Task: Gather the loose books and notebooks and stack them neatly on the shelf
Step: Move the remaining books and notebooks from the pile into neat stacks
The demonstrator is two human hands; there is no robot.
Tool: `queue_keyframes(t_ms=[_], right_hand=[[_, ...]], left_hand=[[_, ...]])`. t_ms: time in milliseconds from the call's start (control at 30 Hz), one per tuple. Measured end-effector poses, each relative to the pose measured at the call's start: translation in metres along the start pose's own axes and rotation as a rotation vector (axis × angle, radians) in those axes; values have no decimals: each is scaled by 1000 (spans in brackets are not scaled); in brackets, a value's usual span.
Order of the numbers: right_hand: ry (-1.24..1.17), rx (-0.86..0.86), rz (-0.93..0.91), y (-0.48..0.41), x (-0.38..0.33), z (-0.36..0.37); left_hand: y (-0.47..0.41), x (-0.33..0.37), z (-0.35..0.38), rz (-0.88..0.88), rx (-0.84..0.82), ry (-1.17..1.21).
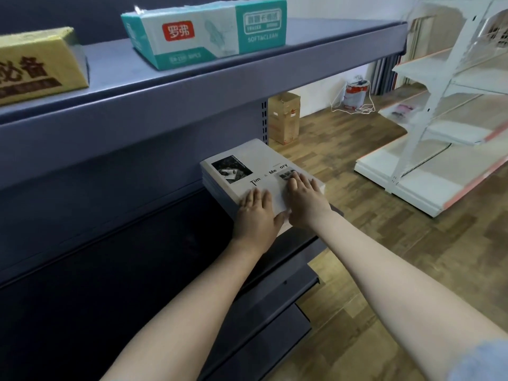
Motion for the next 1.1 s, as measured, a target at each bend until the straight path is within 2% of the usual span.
queue_keyframes(t_ms=[400, 567, 667, 733, 833, 967, 1100], right_hand=[[-2, 9, -1, 1, -1, 4], [-16, -19, 6, 4, -3, 4], [-60, 26, 14, 14, -8, 5], [-58, 99, -43, 26, -19, 6], [-68, 224, -148, 44, -31, 4], [-89, 314, -262, 60, -46, -8], [-118, 343, -399, 66, -92, -18]], left_hand=[[1, -3, 3, -2, -2, 120], [-3, -6, 7, 7, -64, 42], [-7, -5, 9, -17, -155, 25], [-5, -6, 8, -23, -205, 24], [15, -17, -3, -18, -131, 37], [58, -48, 4, -14, -115, -73], [77, -77, -5, -68, -126, -148]])
Point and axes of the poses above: each hand's wrist, its own y-axis away from the middle knuckle, its own z-axis out of the palm, x = y × z, the point moved 9 cm from there along -y, towards the middle knuckle, and after that the axes turned 10 degrees about -z, right-handed, at the moved point
